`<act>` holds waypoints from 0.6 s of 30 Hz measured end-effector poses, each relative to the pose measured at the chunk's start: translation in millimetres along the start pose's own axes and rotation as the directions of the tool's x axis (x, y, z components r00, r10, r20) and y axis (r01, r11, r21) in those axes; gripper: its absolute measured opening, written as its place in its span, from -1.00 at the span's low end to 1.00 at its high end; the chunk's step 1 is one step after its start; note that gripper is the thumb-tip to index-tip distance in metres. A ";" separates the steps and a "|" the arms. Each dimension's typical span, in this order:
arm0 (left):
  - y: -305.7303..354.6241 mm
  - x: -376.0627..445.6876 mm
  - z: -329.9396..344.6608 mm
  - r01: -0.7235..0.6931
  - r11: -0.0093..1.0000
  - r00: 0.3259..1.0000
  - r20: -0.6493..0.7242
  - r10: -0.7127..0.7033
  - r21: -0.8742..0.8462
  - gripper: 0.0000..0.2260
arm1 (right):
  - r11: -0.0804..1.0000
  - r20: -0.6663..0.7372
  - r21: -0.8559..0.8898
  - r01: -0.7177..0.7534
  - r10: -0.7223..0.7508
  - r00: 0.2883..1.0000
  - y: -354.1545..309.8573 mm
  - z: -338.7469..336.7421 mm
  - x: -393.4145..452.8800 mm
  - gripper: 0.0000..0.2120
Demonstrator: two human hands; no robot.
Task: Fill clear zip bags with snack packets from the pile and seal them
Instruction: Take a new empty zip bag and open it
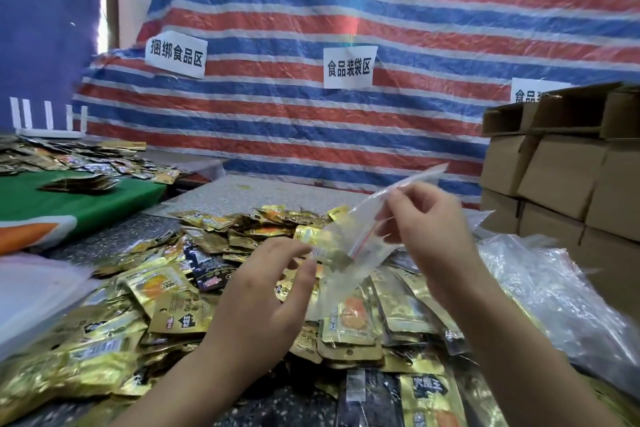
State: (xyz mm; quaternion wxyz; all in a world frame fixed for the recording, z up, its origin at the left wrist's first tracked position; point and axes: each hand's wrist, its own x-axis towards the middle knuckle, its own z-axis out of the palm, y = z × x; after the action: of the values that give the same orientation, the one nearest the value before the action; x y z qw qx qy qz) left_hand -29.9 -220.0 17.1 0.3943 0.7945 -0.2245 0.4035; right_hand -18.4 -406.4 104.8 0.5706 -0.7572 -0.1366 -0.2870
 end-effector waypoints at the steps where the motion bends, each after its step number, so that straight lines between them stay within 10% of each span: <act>1: -0.1 1.0 -0.5 0.010 1.000 0.999 -0.032 -0.010 -0.001 -0.67 | 0.988 -0.073 -0.085 0.128 -0.135 0.988 -3.9 -4.3 0.5 -0.75; 4: 0.8 0.7 -1.9 0.051 0.998 0.995 -0.079 -0.054 -0.037 -0.82 | 0.763 -0.040 -0.481 0.432 -0.511 0.859 -17.0 -13.3 -1.5 -0.76; 8: 5.8 -0.5 -4.4 0.155 0.963 0.988 0.012 -0.156 -0.220 -0.74 | 0.584 0.325 -0.689 0.428 -0.279 0.904 -16.7 3.6 -15.4 -0.76; 18: 0.3 3.9 0.1 0.424 0.842 0.900 0.262 -0.349 -0.333 -0.71 | 0.876 0.537 -0.466 0.127 0.165 0.827 13.3 35.2 -26.6 -0.89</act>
State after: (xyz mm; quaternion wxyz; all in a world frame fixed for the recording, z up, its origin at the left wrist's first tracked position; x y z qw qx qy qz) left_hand -27.8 -220.5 20.4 0.5916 0.7660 -0.1700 0.1856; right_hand -22.7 -374.1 72.2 0.3008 -0.9266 -0.2144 -0.0704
